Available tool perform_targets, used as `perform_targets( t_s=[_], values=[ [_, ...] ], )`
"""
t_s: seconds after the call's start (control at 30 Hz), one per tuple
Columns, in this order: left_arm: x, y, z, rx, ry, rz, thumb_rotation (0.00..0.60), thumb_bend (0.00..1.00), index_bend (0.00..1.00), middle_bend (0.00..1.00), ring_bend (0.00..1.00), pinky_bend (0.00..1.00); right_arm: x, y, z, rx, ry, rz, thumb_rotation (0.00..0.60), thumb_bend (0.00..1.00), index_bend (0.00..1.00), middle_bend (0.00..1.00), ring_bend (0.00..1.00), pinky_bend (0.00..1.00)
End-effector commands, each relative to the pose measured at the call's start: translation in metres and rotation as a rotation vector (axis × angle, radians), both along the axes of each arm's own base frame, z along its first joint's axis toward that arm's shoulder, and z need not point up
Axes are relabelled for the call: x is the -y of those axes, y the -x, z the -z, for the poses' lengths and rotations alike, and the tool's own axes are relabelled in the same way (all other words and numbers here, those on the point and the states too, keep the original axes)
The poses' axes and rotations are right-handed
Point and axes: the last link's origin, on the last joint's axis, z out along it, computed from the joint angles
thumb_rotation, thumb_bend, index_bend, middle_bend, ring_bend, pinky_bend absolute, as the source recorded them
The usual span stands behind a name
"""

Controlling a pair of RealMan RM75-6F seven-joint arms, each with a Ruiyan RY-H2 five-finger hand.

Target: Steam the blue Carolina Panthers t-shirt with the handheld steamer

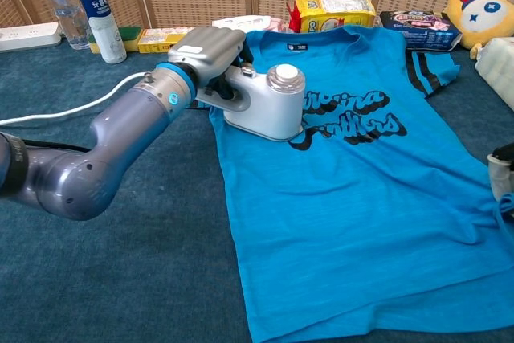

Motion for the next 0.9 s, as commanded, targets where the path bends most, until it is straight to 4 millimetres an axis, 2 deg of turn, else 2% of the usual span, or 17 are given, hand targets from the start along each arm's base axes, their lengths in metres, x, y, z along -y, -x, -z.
perform_targets(
  t_s=[0.03,0.23,0.37,0.6,0.77,0.9],
  values=[
    [0.000,-0.004,0.003,-0.004,0.003,-0.001,0.600,0.31,0.77,0.81,0.72,0.79,0.000,0.001,-0.001,-0.001,0.002,0.002,0.600,0.52,0.71,0.69,0.76,0.83],
    [0.003,-0.012,0.012,-0.013,0.018,0.005,0.600,0.31,0.77,0.80,0.72,0.79,0.000,0.003,-0.003,-0.001,0.005,0.007,0.600,0.52,0.71,0.69,0.76,0.84],
    [0.008,-0.028,0.022,-0.006,0.039,0.020,0.600,0.31,0.77,0.81,0.72,0.79,0.000,0.005,-0.005,0.001,0.011,0.011,0.600,0.52,0.71,0.69,0.76,0.84],
    [0.008,-0.043,0.027,0.001,0.055,0.032,0.600,0.31,0.77,0.81,0.72,0.79,0.000,0.007,-0.008,0.000,0.018,0.016,0.600,0.52,0.71,0.69,0.76,0.84],
    [0.010,-0.048,0.031,0.000,0.073,0.037,0.600,0.31,0.77,0.81,0.72,0.79,-0.001,0.008,-0.010,-0.002,0.022,0.021,0.600,0.52,0.71,0.69,0.76,0.84],
    [0.011,-0.044,0.031,-0.008,0.074,0.033,0.600,0.31,0.77,0.81,0.72,0.79,-0.001,0.007,-0.009,-0.002,0.018,0.020,0.600,0.52,0.71,0.69,0.76,0.84]
  ],
)
